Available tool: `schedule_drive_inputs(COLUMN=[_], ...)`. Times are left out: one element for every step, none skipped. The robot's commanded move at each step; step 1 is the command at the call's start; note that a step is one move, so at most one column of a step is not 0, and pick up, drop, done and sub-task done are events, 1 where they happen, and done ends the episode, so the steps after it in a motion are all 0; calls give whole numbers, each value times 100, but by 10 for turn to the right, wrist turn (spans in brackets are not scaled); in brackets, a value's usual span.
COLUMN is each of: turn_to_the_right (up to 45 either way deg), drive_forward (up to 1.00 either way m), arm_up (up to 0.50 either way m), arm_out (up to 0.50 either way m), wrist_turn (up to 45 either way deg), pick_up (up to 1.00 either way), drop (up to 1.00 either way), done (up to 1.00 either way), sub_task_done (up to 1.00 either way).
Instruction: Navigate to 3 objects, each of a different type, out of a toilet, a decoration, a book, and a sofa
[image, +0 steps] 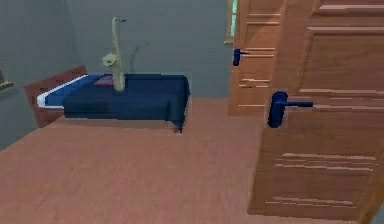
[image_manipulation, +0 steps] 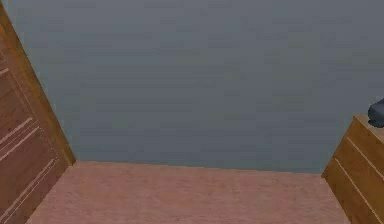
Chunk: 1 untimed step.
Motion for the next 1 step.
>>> schedule_drive_inputs(turn_to_the_right=[-30], drive_forward=[0], arm_up=[0], arm_out=[0], wrist_turn=[0], pick_up=[0], drop=[0], done=[0], sub_task_done=[0])
